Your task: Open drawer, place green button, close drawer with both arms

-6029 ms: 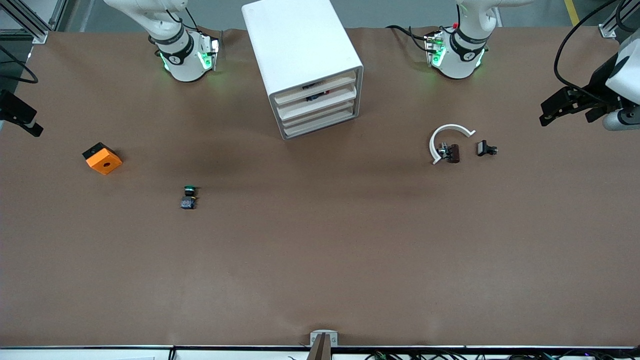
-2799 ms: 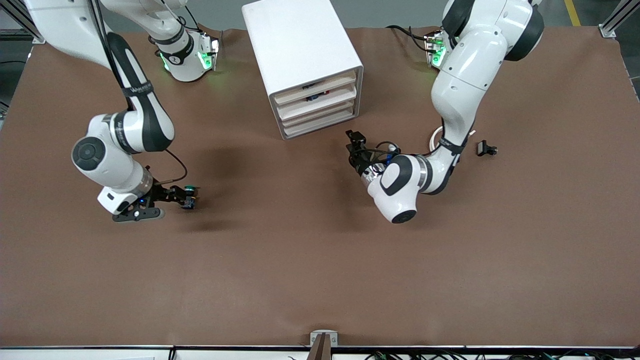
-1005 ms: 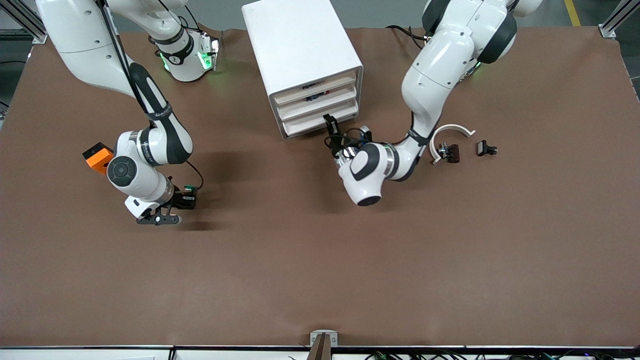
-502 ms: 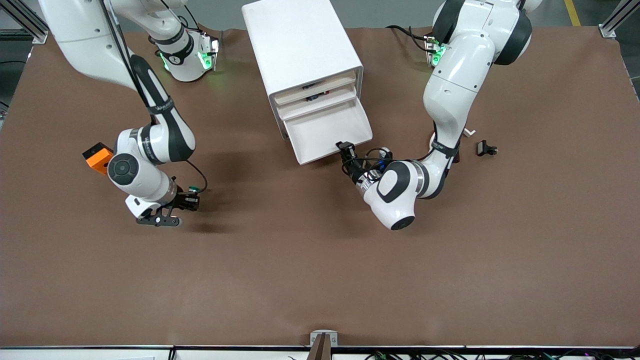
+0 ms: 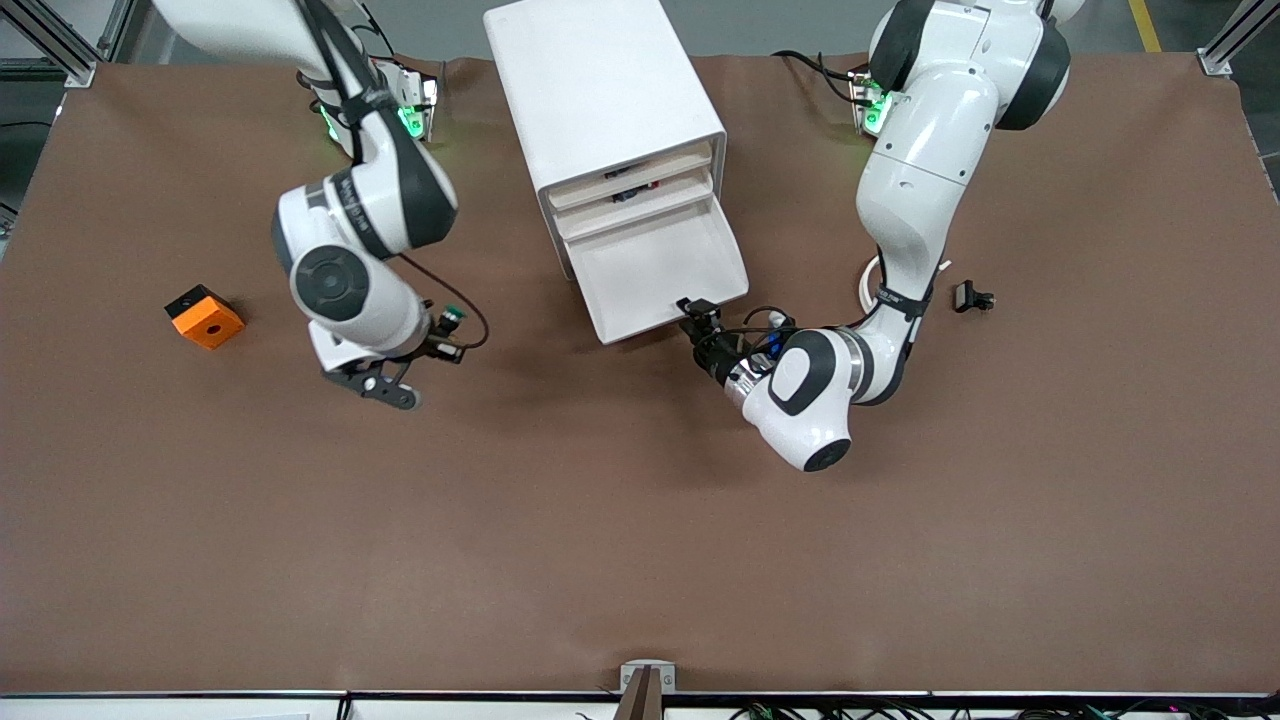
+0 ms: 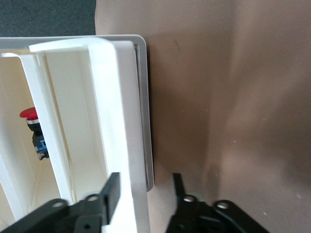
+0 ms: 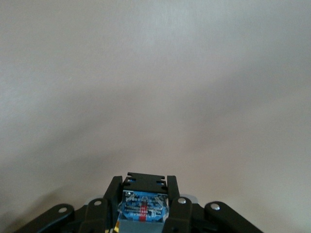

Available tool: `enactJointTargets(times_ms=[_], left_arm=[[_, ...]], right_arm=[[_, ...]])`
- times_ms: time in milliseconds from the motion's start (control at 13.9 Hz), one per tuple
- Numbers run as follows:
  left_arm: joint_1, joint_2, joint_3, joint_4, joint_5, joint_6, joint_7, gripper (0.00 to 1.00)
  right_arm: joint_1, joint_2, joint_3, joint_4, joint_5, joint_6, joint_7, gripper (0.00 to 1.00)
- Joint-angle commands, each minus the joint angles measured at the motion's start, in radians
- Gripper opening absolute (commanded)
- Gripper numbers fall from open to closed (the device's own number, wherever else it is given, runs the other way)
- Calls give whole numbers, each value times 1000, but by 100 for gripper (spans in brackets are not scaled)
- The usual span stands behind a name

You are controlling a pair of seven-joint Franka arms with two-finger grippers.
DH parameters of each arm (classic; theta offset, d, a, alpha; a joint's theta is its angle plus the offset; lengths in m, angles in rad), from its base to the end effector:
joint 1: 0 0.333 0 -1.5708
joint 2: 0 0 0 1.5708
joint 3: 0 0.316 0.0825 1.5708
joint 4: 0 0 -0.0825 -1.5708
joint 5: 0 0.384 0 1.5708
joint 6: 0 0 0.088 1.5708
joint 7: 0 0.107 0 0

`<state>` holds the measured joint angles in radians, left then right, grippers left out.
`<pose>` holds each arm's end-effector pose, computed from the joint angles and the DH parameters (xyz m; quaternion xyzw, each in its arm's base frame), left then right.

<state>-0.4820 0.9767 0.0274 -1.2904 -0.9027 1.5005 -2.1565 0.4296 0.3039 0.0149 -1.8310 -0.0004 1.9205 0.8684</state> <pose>0.5624 -0.3780 0.1515 -0.4538 -0.7193 0.4778 0.2198 0.5465 0.2597 0.3510 0.9720 -0.2092 -0.0860 0.0636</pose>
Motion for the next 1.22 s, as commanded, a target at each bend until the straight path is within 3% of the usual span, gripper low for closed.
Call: enactJointTargets(times_ms=[0, 215, 502, 718, 861, 1148], left_arm=[[12, -10, 28, 43, -4, -2, 23, 100], [49, -42, 51, 79, 4, 0, 102, 100], [52, -139, 175, 77, 45, -8, 303, 100], [56, -183, 186, 77, 239, -3, 375, 100], [56, -228, 226, 75, 358, -5, 469, 100], [54, -314, 224, 72, 574, -5, 685, 100]], right_arm=[[110, 9, -9, 70, 14, -61, 212, 17], [202, 18, -9, 104, 55, -60, 371, 17], [323, 82, -9, 197, 59, -51, 613, 17], [379, 156, -9, 263, 59, -26, 739, 17], [399, 188, -9, 268, 59, 35, 800, 17], [434, 239, -9, 268, 85, 94, 837, 17]])
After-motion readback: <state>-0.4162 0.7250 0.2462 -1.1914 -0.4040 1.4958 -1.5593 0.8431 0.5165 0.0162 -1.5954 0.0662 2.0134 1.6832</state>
